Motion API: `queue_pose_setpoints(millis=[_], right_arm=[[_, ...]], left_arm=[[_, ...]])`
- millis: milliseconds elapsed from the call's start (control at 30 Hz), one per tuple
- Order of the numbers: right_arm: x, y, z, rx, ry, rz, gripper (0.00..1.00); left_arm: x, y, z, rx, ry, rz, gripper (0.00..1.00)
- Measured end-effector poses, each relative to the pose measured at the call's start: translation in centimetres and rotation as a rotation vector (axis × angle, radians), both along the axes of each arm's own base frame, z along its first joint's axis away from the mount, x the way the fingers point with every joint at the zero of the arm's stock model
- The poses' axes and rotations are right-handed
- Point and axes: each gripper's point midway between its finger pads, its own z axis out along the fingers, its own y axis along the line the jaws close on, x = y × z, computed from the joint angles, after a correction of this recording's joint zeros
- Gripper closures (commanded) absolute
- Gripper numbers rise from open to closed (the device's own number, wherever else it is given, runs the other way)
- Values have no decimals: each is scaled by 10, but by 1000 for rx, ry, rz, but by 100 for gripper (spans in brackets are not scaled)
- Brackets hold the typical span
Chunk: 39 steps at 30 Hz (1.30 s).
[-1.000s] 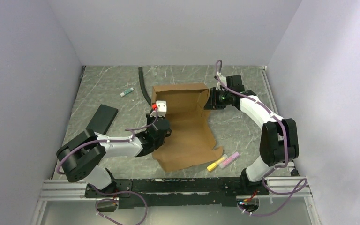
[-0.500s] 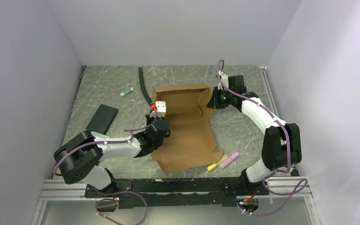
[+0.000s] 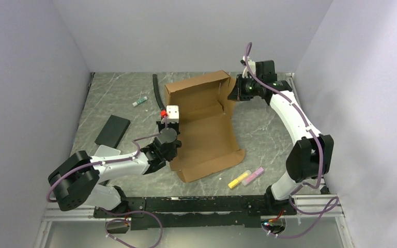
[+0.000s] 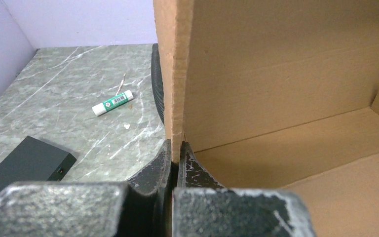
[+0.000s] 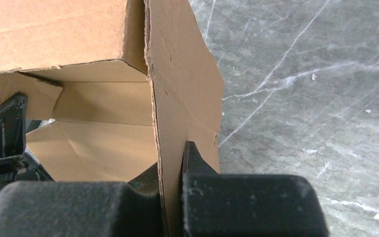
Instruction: Fold the paper box
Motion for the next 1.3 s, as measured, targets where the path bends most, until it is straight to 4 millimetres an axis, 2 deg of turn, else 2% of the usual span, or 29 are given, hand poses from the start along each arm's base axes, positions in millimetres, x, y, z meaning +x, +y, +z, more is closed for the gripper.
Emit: queue_pose_setpoints(millis=[200, 300, 433, 533, 667, 800, 933, 967, 1033, 1100, 1167, 1300], right_arm=[[10, 2, -20, 5, 70, -23, 96], [17, 4, -22, 7, 85, -25, 91], [19, 10, -5, 16, 62, 24, 84], [17, 15, 13, 25, 14, 81, 77], [4, 20, 31, 46, -43, 167, 61], [-13, 22, 46, 59, -99, 233, 30], [-30, 8, 53, 60, -168, 284, 2], [-34, 0, 54, 64, -182, 284, 1], [-43, -18, 51, 75, -212, 290, 0], [-44, -44, 46, 72, -235, 252, 0], [-52, -61, 32, 68, -255, 235, 0], [-88, -54, -3, 116, -249, 295, 0]], left_arm=[[2, -2, -4, 48, 9, -6, 100], [4, -5, -7, 79, 11, -19, 100], [5, -6, -2, 72, -1, -21, 100], [4, -4, 12, 25, -20, -16, 100], [-3, 3, 30, -66, -35, -13, 100], [-11, 9, 40, -155, -35, -15, 100], [-19, 14, 45, -223, -38, -36, 100], [-22, 15, 45, -239, -40, -45, 100], [-27, 17, 47, -261, -47, -59, 100], [-30, 19, 47, -280, -53, -72, 100], [-33, 21, 46, -287, -53, -79, 100], [-34, 21, 46, -294, -54, -85, 100]])
